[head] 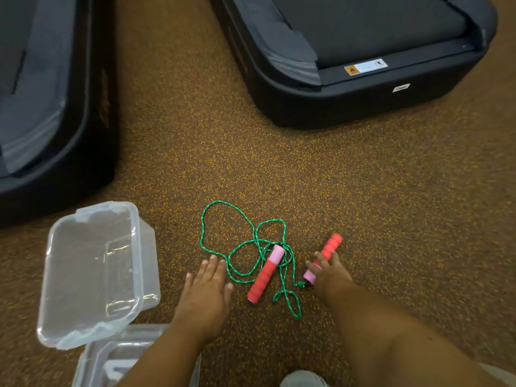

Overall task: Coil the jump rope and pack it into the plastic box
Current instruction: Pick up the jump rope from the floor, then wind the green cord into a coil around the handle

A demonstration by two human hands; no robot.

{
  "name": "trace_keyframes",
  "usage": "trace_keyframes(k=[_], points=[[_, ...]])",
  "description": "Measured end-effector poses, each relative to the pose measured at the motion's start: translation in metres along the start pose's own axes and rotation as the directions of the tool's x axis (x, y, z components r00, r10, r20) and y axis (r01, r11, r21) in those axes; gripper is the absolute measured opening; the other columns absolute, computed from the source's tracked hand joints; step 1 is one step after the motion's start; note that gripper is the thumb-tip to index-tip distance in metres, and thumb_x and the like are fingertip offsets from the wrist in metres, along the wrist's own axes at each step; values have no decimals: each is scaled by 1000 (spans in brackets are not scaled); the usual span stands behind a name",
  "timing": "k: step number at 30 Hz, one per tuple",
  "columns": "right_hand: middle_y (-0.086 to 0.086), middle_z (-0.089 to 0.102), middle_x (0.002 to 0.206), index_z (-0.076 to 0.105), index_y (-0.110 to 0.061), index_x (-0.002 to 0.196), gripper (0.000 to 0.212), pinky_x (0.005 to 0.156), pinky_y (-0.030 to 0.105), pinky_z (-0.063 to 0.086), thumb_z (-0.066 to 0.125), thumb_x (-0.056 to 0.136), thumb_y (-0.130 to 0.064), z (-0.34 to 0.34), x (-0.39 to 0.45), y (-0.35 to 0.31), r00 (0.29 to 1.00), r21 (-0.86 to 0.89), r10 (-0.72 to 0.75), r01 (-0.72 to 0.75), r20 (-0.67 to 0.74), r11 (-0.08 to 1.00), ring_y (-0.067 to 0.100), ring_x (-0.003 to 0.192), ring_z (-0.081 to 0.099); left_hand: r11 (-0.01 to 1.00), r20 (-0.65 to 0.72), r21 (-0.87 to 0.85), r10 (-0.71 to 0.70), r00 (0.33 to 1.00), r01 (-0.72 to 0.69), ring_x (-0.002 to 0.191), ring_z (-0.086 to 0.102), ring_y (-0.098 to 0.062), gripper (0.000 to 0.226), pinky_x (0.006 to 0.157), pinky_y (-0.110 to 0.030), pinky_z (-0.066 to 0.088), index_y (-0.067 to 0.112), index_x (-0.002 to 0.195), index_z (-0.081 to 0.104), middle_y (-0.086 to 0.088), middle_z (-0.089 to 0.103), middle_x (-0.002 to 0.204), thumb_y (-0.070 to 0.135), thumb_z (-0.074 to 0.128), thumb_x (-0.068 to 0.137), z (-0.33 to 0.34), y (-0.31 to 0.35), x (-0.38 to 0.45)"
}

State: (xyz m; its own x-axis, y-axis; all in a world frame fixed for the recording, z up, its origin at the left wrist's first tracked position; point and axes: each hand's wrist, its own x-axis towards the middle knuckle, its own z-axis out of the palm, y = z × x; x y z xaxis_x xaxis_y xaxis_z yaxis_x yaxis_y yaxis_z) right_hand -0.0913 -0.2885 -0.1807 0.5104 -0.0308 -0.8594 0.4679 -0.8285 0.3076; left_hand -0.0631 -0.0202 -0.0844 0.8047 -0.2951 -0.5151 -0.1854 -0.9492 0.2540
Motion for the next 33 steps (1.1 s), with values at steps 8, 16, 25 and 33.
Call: trace_keyframes(k=[8, 16, 25, 33], points=[[10, 0, 163, 10, -37, 152, 75, 106, 75, -5, 55, 93, -32, -11, 3, -2, 1000, 106, -26, 25, 6, 994, 36, 148, -10, 1000, -40, -13, 0, 999, -1, 148, 0, -16, 57, 118, -41, 3, 18, 152, 12, -1, 4, 162, 37, 26, 100, -9, -8, 4], [2, 36, 134, 63, -41, 120, 39, 114, 40, 32, 71, 83, -28, -35, -13, -16, 979, 789, 125, 50, -159, 613, 25, 127, 46, 998, -19, -65, -1, 1000, 0, 148, 9, -22, 65, 117, -41, 11, 21, 152, 14, -3, 2, 162, 39, 42, 97, -22, -8, 12], [9, 51, 111, 50, -29, 82, 28, 85, 39, 53, 64, 80, -5, -112, -34, -1, 959, 979, 219, 196, -181, -52, 25, 94, 55, 949, -64, -314, -34, 997, 12, 140, 31, -24, 63, 111, -37, 30, 25, 149, 28, -3, 24, 158, 38, 53, 93, -47, -7, 26], [16, 54, 108, 42, -36, 130, 71, 65, 39, 50, 47, 85, 18, -199, -73, 6, 916, 591, -38, 225, -399, -775, 24, 71, 58, 33, 328, -944, 24, 944, 327, 89, 61, -26, 62, 77, -35, 47, 15, 119, 58, -12, 66, 107, 59, 60, 76, -80, 22, 37]])
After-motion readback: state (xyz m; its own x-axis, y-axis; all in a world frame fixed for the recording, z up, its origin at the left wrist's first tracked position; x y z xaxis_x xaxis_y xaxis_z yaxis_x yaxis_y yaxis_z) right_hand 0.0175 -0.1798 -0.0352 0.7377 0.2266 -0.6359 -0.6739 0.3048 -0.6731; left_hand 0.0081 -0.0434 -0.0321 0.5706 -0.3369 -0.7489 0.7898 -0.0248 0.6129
